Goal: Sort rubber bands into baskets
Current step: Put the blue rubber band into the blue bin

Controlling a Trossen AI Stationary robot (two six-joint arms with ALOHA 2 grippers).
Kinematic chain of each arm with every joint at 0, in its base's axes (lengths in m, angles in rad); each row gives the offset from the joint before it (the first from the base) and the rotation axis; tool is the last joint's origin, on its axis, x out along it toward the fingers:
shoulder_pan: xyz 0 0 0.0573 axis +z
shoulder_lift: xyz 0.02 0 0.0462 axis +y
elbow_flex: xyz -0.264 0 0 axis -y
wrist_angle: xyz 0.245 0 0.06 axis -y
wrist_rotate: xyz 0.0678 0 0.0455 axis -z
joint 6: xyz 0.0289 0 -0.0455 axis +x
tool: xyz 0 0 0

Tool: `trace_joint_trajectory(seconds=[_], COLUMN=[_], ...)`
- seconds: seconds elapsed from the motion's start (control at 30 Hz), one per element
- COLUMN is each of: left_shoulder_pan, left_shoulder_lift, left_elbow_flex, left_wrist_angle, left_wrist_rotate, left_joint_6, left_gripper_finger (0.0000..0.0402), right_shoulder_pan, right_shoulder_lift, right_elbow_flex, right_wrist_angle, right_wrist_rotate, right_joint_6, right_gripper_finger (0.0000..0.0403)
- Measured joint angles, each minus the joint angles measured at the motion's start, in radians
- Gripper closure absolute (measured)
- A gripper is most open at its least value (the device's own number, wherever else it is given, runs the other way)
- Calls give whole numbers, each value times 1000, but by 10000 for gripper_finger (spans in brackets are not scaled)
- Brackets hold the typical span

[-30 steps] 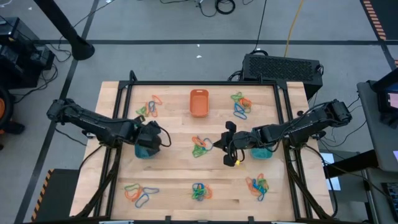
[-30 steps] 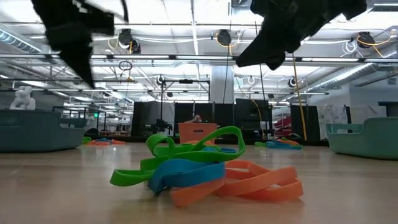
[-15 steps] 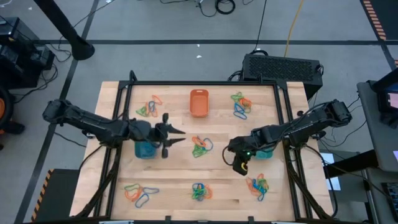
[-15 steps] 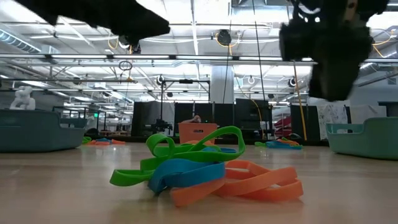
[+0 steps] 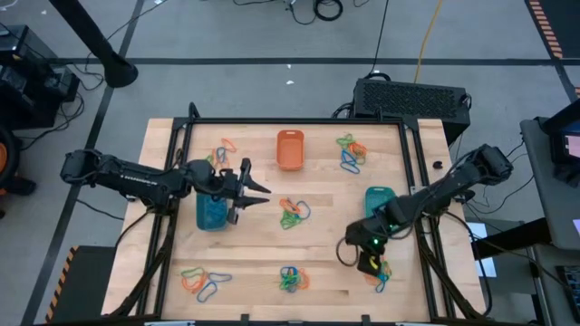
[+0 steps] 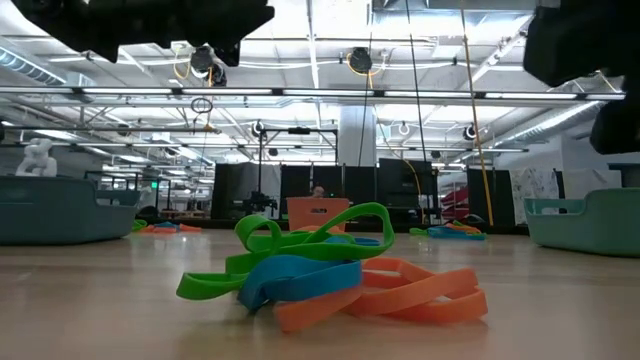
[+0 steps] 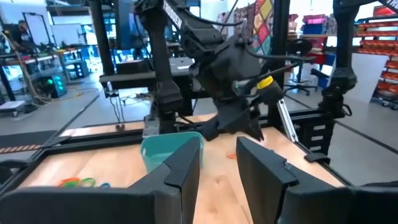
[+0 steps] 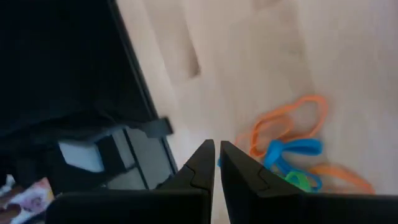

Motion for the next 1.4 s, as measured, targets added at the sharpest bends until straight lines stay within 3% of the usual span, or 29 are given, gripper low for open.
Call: trace_joint_trajectory(seconds=[0.2, 0.43, 0.67, 1.13, 1.4], left_shoulder_pan=[0, 1, 1, 1, 1], left_shoulder_lift=[0, 0, 0, 0, 0], left_elbow_flex=[0, -1, -1, -1, -1], left_wrist_angle=[-39, -59, -58, -65, -66], left_wrist_rotate=[26, 27, 27, 27, 27], left_joint_6=[42, 46, 46, 46, 45], left_gripper_finger=[288, 288, 288, 288, 288], right_shoulder_pan=[36, 95, 126, 179, 189], right_shoulder_lift=[8, 79, 122, 141, 157], right_elbow_flex=[0, 0, 0, 0, 0], right_wrist_angle=[-50, -70, -57, -51, -44], right_wrist_rotate=[87, 94, 195, 274, 264], right_joint_6=[61, 35, 31, 70, 87], right_gripper_finger=[378, 310, 263, 257, 257])
